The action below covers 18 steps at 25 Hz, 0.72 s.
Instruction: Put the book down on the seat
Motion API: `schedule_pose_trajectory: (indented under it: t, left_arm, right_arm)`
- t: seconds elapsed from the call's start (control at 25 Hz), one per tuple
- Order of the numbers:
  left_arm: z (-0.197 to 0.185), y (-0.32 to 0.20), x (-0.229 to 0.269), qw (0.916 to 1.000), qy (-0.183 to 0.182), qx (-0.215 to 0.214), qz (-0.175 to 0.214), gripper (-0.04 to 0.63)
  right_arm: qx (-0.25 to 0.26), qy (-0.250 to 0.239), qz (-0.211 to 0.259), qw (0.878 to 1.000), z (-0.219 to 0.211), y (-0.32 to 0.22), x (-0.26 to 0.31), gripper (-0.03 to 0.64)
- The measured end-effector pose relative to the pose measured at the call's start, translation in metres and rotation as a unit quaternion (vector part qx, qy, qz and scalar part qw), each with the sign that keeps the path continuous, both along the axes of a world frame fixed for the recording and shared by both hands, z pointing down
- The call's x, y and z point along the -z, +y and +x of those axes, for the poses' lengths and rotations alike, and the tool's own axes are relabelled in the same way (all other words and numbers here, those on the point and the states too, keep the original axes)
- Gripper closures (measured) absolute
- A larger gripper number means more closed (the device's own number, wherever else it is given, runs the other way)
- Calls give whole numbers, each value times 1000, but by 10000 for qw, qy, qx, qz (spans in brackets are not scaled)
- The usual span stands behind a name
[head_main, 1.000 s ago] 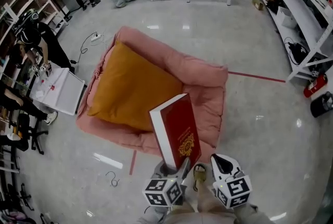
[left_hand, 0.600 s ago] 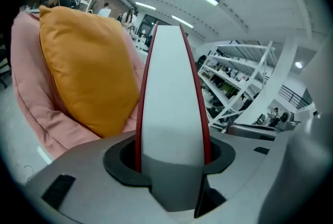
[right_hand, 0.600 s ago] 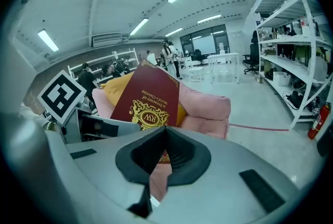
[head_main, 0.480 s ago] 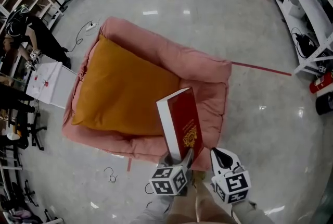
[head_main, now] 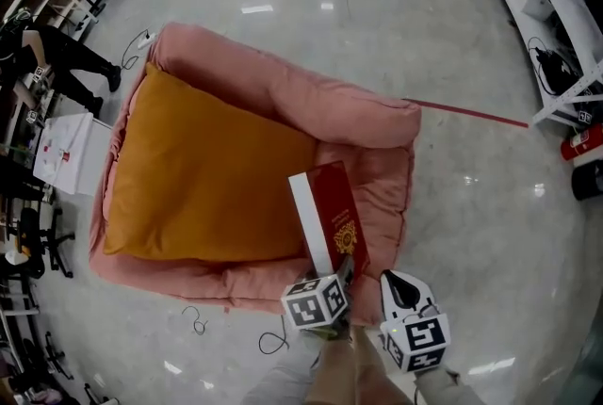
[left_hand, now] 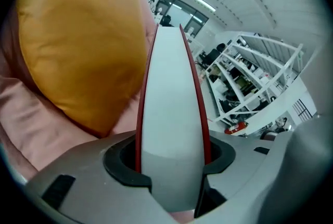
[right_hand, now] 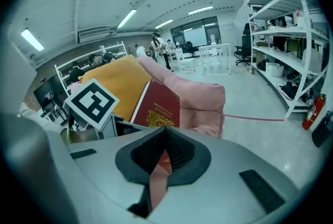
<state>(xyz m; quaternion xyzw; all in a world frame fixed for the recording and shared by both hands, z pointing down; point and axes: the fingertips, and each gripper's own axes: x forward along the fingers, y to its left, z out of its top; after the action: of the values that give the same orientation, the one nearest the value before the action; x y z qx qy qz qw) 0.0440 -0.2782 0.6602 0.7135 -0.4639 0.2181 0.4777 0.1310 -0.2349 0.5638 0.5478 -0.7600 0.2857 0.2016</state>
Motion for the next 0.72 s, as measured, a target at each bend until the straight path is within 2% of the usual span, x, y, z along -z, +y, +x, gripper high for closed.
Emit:
schedule_pose_trajectory:
  t: [0.16, 0.36, 0.72]
  left_arm:
    - [-3, -11, -26, 9994, -160, 108, -291, 351]
    - [-8, -23, -50, 9974, -194, 209, -658, 350]
    - [-8, -29, -77, 9945, -306, 127, -990, 349]
  right_arm:
    - [-21, 6, -129, 9999, -1, -10, -14, 612]
    - [-82, -28, -212, 9997, -3, -26, -24, 612]
    - [-163, -91, -342, 9992, -12, -35, -36, 612]
